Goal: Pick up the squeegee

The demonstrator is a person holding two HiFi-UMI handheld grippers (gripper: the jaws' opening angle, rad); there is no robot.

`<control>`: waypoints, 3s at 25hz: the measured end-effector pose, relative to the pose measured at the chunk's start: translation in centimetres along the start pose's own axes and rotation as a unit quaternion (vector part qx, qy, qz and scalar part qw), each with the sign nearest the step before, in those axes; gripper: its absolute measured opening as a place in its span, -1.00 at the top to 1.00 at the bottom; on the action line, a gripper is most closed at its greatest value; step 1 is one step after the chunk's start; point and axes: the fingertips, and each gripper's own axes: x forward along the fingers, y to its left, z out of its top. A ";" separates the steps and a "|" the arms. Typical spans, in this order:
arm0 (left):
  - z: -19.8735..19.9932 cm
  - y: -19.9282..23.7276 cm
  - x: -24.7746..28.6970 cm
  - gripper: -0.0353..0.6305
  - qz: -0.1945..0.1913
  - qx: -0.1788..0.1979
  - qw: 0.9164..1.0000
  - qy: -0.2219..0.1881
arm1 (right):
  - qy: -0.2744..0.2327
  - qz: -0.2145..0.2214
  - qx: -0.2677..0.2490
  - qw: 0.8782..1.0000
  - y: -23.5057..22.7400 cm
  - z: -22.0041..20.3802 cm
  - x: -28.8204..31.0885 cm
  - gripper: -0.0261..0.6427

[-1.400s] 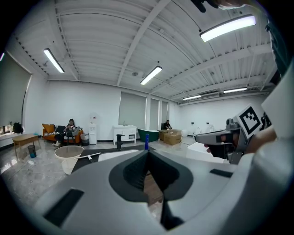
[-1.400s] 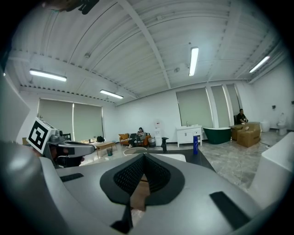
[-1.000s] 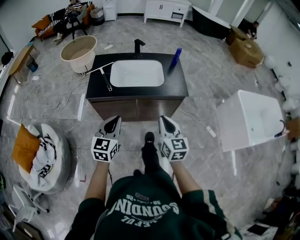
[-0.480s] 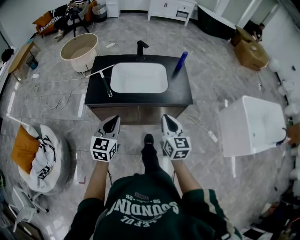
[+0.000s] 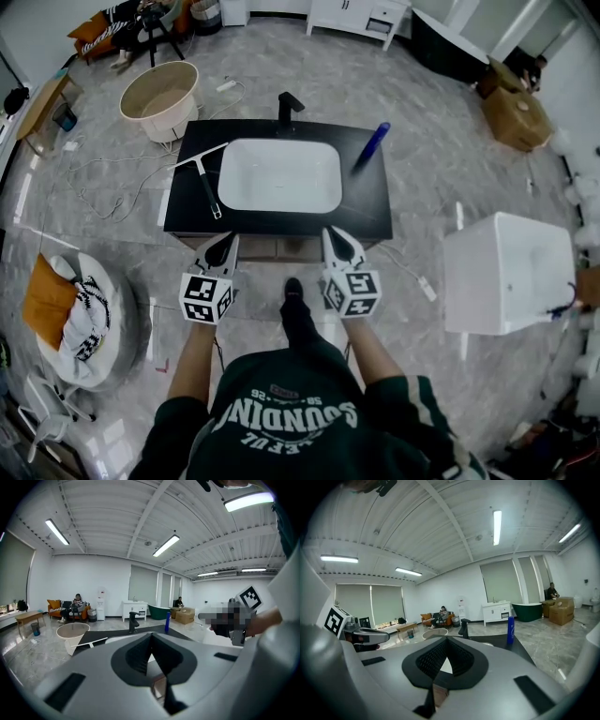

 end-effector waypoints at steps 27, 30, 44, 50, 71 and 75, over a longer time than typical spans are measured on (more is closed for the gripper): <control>8.8 10.2 17.6 0.89 0.051 -0.014 0.999 0.001 | 0.020 0.092 -0.030 0.995 -5.1 7.5 21.7 0.92; 8.9 10.9 18.2 0.89 0.041 -0.013 0.999 0.002 | 0.018 0.085 -0.031 0.996 -5.0 7.8 22.5 0.92; 7.9 16.1 16.3 0.89 0.089 -0.035 0.995 0.012 | 0.044 0.142 -0.063 0.987 0.6 7.5 26.1 0.92; 5.1 19.1 13.3 0.89 0.130 -0.061 0.989 0.025 | 0.060 0.182 -0.075 0.978 4.8 6.1 27.9 0.92; -1.7 21.5 10.7 0.50 0.185 -0.151 0.968 0.074 | 0.105 0.248 -0.094 0.959 10.1 2.6 29.9 0.92; -2.5 21.6 10.7 0.30 0.196 -0.178 0.962 0.072 | 0.110 0.247 -0.092 0.958 10.2 2.1 30.0 0.92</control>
